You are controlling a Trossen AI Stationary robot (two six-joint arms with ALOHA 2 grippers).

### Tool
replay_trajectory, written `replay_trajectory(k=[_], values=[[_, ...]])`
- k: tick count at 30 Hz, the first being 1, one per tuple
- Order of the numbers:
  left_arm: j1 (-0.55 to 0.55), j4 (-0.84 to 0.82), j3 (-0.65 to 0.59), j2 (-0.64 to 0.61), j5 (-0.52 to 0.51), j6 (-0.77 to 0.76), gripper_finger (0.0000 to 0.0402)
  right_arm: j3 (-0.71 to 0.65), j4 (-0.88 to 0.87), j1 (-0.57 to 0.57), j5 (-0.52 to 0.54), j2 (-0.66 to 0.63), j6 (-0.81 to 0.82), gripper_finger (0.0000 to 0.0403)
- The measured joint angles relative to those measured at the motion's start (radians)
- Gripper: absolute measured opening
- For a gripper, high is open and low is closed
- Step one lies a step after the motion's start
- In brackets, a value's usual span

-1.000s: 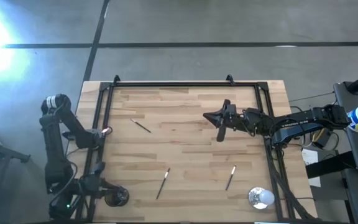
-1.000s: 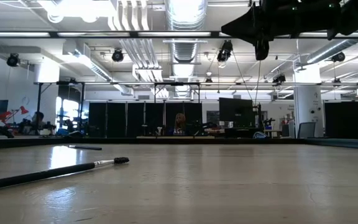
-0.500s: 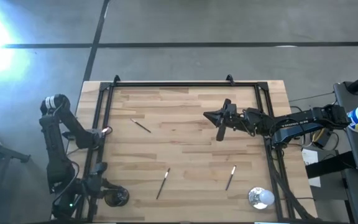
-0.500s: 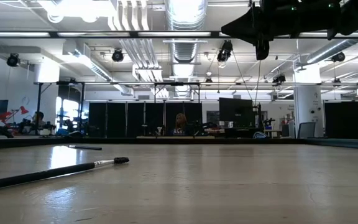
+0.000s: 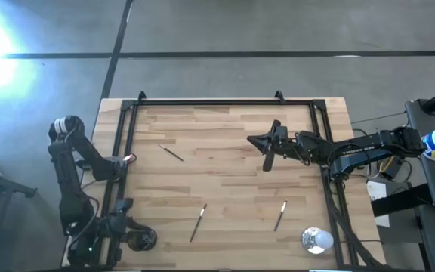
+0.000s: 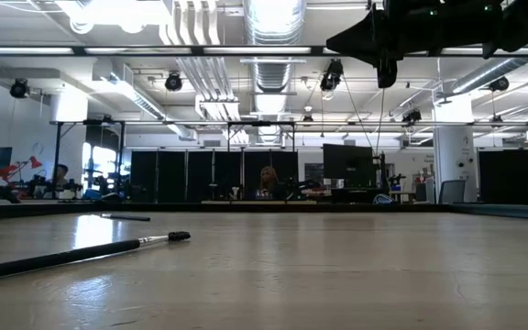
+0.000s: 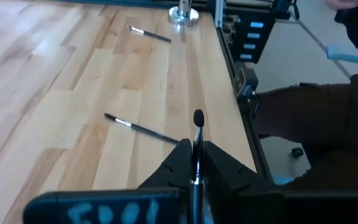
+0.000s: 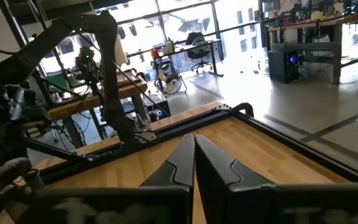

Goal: Pick & Place Makeup Brushes
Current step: Put the black eyeshadow brush into the makeup holder

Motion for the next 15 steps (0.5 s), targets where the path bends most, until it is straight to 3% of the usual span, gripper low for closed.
replay_trajectory(k=[4, 15], values=[[0.000, -0.003, 0.000, 0.012, 0.021, -0.026, 0.0008, 0.000, 0.000, 0.000, 0.000, 0.000, 0.000, 0.0008], [0.002, -0.004, -0.006, 0.026, 0.061, -0.063, 0.0021, 0.000, 0.001, 0.000, -0.001, 0.000, 0.000, 0.0008]])
